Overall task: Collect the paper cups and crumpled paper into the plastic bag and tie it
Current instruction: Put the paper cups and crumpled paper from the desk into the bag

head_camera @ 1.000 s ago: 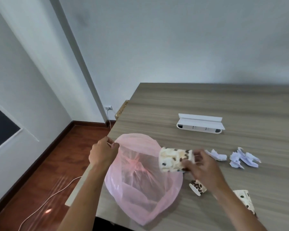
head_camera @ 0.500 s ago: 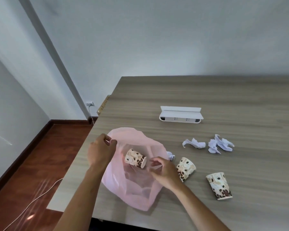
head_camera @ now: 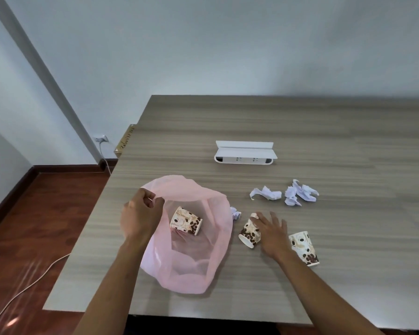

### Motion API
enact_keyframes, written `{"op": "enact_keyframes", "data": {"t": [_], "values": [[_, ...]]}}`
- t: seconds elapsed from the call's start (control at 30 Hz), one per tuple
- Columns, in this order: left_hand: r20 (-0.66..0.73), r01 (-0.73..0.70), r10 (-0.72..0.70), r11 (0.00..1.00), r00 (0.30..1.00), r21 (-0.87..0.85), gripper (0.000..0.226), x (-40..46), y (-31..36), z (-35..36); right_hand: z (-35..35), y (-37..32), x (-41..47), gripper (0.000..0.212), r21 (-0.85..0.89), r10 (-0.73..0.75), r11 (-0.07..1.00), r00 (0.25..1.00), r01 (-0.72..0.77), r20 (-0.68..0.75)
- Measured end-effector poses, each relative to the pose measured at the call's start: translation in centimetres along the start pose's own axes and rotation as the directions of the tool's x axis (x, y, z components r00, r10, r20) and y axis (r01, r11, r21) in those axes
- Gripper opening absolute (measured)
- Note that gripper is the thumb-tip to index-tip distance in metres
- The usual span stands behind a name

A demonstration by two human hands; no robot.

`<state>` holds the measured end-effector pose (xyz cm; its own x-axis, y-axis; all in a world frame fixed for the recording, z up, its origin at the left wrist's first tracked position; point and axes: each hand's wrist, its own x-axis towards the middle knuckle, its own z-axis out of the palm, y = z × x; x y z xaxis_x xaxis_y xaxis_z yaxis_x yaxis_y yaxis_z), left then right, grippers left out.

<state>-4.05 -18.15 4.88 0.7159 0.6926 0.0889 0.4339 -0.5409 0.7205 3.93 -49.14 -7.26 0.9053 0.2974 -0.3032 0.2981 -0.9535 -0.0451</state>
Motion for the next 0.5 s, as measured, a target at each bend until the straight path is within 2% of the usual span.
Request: {"op": "enact_keyframes", "data": {"t": [0.17,0.27,0.33,0.43,0.5], "values": [[0.025,-0.031,0.032,0.999,0.999,-0.026,0.006,0.3,0.5,0.1,0.6,0.2,0.6,0.066,-0.03,-0.02,0.999,0.992,0.017,-0.122],[0.02,-0.023,0.024,0.999,1.0,-0.037,0.006,0.8,0.9,0.0,1.6,0.5,0.3,0.062,0.011,0.01,1.0,0.98,-0.008,-0.197],[0.014,-0.018,0.018,0.999,1.0,-0.043,0.005,1.1,0.9,-0.1,2.1,1.0,-0.4,0.061,0.071,0.024,0.997,0.979,-0.01,-0.204],[0.009,-0.016,0.016,0.998,1.0,-0.053,0.006,1.3,0.9,0.0,2.7,1.7,-1.4,0.06,0.12,0.017,0.993,0.992,-0.002,-0.126],[0.009,-0.012,0.012,0.998,1.0,-0.062,0.006,1.4,1.0,0.2,2.9,2.0,-2.0,0.063,0.257,0.045,0.966,0.994,-0.018,-0.103]]}}
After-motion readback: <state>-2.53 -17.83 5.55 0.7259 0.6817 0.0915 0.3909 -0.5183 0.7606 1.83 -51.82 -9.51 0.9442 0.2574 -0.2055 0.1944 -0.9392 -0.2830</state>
